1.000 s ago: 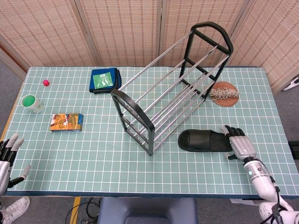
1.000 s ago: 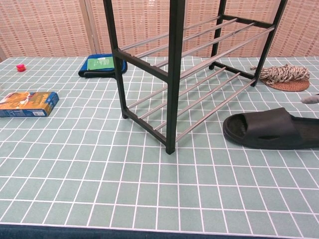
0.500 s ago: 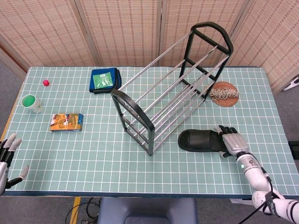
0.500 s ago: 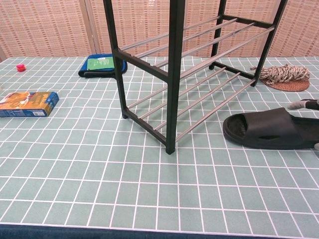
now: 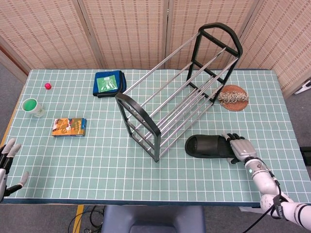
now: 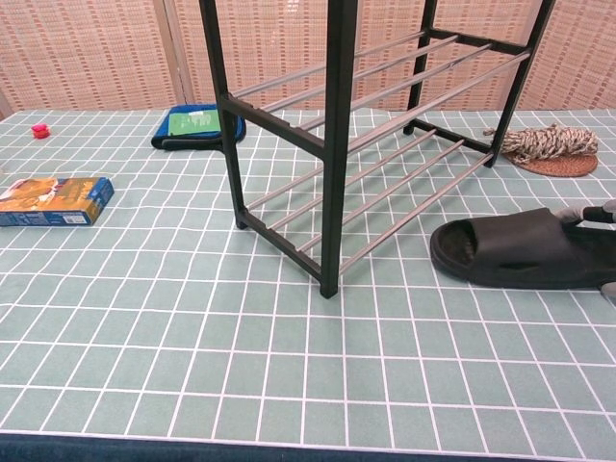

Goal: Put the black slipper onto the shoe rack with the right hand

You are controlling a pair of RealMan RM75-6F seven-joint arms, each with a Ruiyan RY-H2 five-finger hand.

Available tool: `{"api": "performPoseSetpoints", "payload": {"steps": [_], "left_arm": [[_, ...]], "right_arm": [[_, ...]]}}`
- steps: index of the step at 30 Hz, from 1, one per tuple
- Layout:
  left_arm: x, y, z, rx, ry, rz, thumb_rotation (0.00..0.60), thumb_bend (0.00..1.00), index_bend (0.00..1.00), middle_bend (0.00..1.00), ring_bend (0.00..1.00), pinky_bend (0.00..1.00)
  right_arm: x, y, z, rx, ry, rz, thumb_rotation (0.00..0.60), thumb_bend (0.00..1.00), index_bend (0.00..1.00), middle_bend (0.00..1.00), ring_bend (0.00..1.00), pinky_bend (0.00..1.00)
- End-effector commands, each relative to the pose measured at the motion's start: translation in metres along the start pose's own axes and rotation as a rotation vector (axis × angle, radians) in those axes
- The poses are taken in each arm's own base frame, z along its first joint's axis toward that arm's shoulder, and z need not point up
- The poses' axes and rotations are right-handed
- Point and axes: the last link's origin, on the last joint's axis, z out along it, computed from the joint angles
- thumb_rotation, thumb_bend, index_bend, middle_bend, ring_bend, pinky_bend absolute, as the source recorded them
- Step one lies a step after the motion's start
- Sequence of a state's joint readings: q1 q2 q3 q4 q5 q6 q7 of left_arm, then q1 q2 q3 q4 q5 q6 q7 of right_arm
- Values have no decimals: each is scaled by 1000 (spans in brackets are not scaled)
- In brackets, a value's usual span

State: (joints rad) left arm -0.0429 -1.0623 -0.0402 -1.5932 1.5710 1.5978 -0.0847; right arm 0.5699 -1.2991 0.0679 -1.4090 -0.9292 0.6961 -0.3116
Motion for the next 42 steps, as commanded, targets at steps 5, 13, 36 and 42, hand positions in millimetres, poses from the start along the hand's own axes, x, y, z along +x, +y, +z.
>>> {"api": "performPoseSetpoints", "payload": {"steps": [5, 13, 36, 42], "left_arm": [[0, 1, -1, -5, 3, 1, 600, 378, 22, 0, 0, 0], [-2, 0, 1, -2, 2, 8, 600, 377, 22, 0, 0, 0], [-1, -5, 9, -14, -42, -50, 600, 378, 23, 0, 0, 0], [2, -8, 10, -19, -48, -77, 600, 377, 22, 0, 0, 0]], "right_arm": [[-1, 0, 1, 0, -18, 5, 600, 295, 219, 250, 268, 430], [5, -2, -13, 4, 77, 25, 600, 305, 319, 342, 381, 551], [-40, 10, -86, -180, 354, 359, 600, 302, 325, 349, 389, 560], [-50, 12, -79, -217, 392, 450, 600, 301, 325, 349, 389, 559]]}}
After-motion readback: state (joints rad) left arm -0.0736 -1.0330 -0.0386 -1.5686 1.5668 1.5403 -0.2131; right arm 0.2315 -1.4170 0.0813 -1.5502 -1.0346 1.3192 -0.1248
